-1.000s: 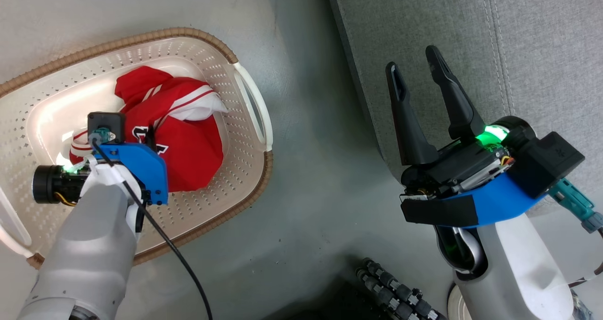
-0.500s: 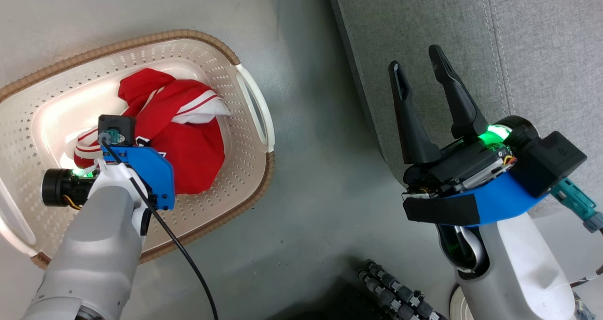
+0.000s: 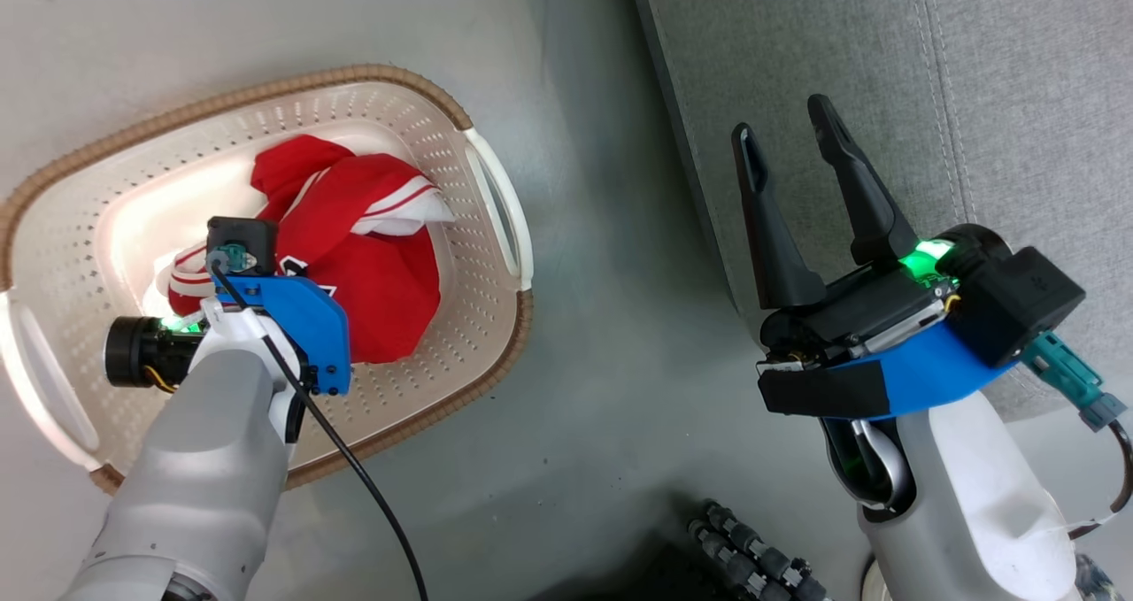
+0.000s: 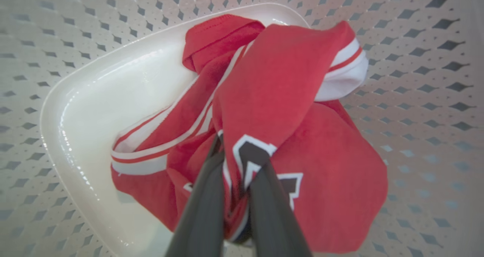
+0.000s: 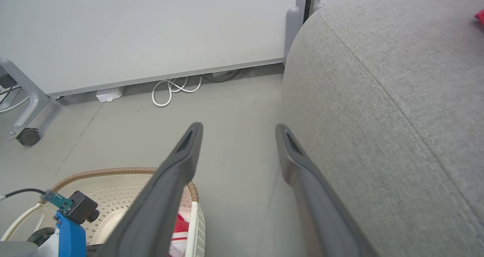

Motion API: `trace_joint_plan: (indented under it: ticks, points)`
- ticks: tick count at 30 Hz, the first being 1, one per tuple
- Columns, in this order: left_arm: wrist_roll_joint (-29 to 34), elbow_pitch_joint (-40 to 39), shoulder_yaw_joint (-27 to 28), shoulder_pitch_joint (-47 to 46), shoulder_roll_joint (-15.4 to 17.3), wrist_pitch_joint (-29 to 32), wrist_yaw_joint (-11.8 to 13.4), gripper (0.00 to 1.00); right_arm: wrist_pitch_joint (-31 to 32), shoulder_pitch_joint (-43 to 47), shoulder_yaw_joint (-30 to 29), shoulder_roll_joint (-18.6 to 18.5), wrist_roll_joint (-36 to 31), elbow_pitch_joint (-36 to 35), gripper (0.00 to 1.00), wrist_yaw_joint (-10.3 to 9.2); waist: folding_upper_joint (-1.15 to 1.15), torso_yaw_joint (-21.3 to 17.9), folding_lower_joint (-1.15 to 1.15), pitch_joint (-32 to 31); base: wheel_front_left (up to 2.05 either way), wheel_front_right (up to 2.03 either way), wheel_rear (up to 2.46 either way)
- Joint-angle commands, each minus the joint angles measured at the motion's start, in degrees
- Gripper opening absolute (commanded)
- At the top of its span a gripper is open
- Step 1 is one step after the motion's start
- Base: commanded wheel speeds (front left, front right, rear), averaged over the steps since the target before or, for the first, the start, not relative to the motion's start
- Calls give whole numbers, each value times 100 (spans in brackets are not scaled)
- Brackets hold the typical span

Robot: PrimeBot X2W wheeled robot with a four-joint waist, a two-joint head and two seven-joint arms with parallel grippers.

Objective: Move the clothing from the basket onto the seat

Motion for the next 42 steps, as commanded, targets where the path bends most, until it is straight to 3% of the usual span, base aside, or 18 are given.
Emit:
trace_joint_plan:
  ticks: [1,12,23,33,42]
  points:
    - [-46,2,-32,-2,-21,-68,-32,0,-31,8,-6,7,-40,45,100,3,0,49,0,-114,0,0,0]
    - [-40,22,-234,222,-355,-248,-193,0,89,183,-136,5,-381,437,100,3,0,456,0,-983,0,0,0]
    - [-163,-72,-553,768,-614,-500,-434,0,596,797,-481,-3,-927,813,100,2,0,1005,0,-2592,0,0,0]
    - [-792,-1113,-1397,1308,-617,-544,-537,0,926,1393,-587,-2,-941,783,100,2,0,1434,0,-3800,0,0,0]
    - [-1352,-1809,-2148,1153,-616,-670,-535,0,1113,1780,-608,-1,-848,715,100,2,0,1745,0,-4509,0,0,0]
